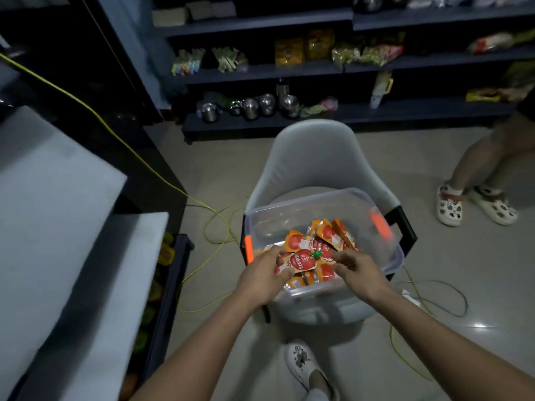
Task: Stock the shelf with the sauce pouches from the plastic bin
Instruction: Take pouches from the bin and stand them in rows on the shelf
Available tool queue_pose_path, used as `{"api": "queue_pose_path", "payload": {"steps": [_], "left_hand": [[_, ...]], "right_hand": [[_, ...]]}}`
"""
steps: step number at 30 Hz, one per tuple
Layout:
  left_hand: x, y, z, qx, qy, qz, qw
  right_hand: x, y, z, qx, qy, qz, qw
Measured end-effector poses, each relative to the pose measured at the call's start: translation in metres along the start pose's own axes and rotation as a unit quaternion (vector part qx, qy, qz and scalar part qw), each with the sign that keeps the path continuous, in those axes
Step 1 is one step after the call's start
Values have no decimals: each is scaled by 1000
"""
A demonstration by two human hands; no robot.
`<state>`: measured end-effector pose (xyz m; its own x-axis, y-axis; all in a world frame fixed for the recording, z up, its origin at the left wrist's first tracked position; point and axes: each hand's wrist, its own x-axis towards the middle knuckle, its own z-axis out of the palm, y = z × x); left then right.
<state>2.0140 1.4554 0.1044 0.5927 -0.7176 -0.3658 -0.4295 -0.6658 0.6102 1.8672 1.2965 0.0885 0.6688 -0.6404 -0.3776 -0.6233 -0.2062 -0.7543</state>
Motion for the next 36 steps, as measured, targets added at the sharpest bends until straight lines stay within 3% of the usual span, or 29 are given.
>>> {"api": "queue_pose_path", "payload": {"steps": [9, 15, 18, 28, 36], "left_hand": [[154, -48, 68, -43, -75, -99, 991], [197, -84, 106, 61, -142, -84, 984], [206, -95, 118, 90, -165, -64, 980], [219, -104, 137, 135, -157, -10, 978], [218, -101, 130, 38, -191, -14, 981]], "right_hand": [[131, 61, 13, -52, -45, 103, 992], [176, 105, 28, -168, -163, 145, 961], [186, 112, 34, -239, -218, 140, 936], [202, 132, 45, -415, -253, 100, 868], [204, 127, 37, -521, -295, 30, 800]]}}
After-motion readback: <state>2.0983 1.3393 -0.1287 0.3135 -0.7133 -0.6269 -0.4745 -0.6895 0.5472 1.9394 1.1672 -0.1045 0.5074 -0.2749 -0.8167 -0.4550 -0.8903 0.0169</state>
